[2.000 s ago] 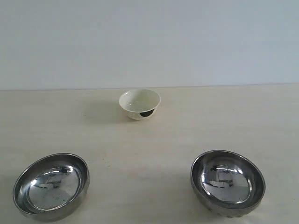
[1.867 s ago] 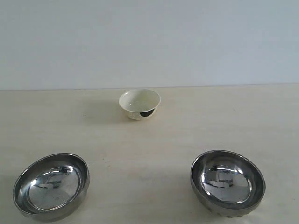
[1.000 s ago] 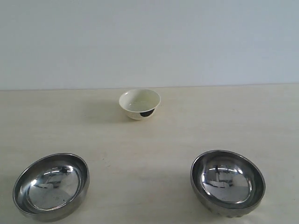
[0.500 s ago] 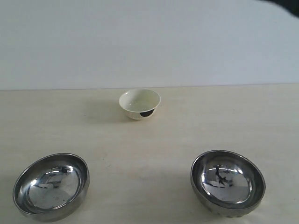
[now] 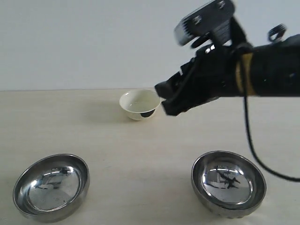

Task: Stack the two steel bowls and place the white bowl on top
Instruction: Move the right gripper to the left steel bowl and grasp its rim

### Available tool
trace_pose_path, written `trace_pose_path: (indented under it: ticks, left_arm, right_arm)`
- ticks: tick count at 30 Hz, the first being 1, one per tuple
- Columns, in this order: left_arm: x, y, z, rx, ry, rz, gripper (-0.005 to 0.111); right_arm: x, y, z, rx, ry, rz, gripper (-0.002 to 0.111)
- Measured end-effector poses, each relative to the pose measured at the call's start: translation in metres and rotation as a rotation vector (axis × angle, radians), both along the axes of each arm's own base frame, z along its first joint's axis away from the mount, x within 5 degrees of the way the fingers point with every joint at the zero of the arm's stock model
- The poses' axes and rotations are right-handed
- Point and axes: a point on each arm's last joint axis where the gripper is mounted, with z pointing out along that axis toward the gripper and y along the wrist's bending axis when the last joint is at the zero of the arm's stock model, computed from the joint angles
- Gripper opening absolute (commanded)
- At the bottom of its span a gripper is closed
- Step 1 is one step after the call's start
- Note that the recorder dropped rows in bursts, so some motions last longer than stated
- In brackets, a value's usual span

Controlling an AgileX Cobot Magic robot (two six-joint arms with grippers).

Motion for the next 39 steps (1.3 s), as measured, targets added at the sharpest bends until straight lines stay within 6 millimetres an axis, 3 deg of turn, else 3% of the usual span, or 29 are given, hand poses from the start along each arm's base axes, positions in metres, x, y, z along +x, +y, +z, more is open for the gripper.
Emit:
trace_pose_path:
  ticks: [8, 18, 24, 30, 39]
  left_arm:
    - [0.0, 0.0, 0.0, 0.0, 0.0, 0.0, 0.032]
    - [0.0, 0.0, 0.0, 0.0, 0.0, 0.0, 0.032]
    - [0.0, 0.0, 0.0, 0.0, 0.0, 0.0, 0.032]
    - [0.0, 0.0, 0.0, 0.0, 0.0, 0.0, 0.032]
    - [0.0, 0.0, 0.0, 0.0, 0.0, 0.0, 0.032]
  right_arm:
    - [-0.017, 0.072, -0.047, -0.019, 0.185, 0.127, 0.061]
    - [-0.015, 0.135, -0.075, 0.011, 0.331, 0.268, 0.061]
    - [0.001, 0.157, -0.108, -0.025, 0.371, 0.26, 0.061]
    - [0.014, 0.164, -0.134, -0.07, 0.369, 0.195, 0.061]
    - [0.023, 0.174, -0.155, -0.078, 0.4, 0.175, 0.061]
